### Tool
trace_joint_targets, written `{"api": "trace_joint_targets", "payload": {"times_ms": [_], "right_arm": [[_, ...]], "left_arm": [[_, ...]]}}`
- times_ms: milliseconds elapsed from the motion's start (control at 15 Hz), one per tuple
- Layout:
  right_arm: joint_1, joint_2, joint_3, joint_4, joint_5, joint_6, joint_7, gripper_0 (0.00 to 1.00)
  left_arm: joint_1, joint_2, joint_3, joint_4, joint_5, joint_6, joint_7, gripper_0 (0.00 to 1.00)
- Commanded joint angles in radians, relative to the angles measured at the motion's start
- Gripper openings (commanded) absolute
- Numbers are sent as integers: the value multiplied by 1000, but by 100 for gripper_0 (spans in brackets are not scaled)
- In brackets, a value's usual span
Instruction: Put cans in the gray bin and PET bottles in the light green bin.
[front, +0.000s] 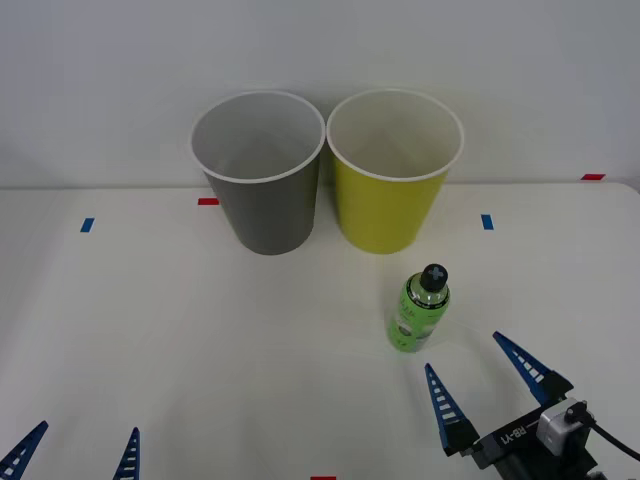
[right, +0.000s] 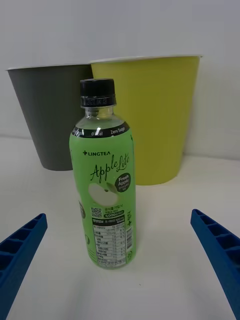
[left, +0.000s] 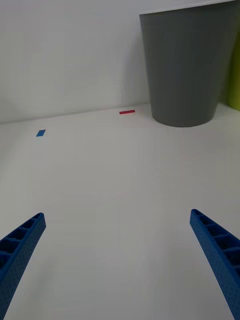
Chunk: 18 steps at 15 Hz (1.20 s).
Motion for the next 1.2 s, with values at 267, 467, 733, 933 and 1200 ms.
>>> {"api": "trace_joint_targets", "payload": {"times_ms": [267,467,733,933,1200], "right_arm": [[-137,62,23,17,-13,117,8,100],[-187,74,25,17,-18,166,8,100],[-227,79,25,19,-32,206,7,100],[-244,96,25,19,-41,232,10,100],[-256,105,17,19,-46,258,19,100]], "left_arm": [[0,0,0,0,0,0,0,100],[0,0,0,0,0,0,0,100],[0,0,0,0,0,0,0,100],[0,0,0,0,0,0,0,100],[0,0,0,0,0,0,0,100]]}}
